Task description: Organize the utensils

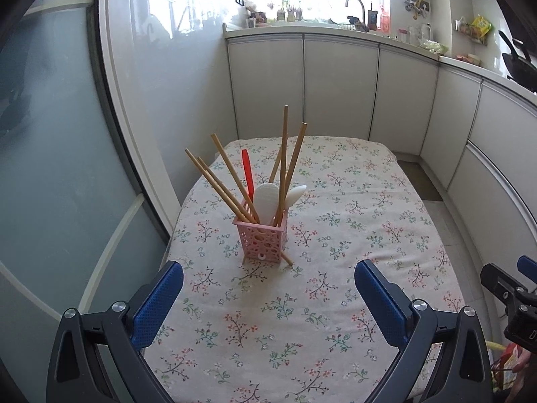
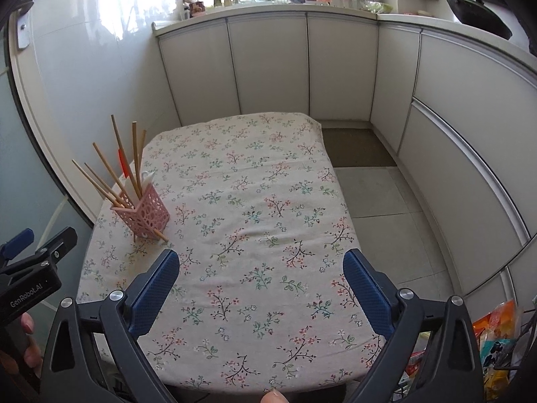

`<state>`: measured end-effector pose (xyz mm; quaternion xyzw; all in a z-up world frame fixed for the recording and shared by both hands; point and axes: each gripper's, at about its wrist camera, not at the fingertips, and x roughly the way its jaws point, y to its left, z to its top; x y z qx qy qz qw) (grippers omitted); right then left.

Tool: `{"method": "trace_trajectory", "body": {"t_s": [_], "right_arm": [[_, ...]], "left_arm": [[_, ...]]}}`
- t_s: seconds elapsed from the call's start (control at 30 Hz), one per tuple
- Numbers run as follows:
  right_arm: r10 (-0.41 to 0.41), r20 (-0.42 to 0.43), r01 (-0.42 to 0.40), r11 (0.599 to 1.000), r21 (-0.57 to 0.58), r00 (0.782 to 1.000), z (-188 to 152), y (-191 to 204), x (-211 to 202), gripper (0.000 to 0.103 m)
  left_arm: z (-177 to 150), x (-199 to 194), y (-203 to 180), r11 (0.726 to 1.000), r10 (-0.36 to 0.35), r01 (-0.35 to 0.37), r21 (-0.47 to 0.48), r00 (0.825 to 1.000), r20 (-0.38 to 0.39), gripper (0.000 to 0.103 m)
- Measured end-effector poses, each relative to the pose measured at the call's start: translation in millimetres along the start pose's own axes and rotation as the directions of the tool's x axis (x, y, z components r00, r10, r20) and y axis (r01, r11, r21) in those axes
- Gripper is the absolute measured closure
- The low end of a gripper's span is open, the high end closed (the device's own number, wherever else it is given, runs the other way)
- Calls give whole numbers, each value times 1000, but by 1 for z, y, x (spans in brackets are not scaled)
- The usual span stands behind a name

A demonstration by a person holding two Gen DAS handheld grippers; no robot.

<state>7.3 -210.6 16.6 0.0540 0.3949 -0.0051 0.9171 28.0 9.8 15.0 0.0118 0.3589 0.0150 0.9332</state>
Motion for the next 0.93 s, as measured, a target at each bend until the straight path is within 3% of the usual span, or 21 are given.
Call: {"method": "trace_trajectory", "body": {"t_s": [0.93], "right_arm": [[15,-43,-13,999,34,999,-1,0,14,4]], "left_arm": [[1,9,1,1000,9,-9,-21,1000,-13,0]]}}
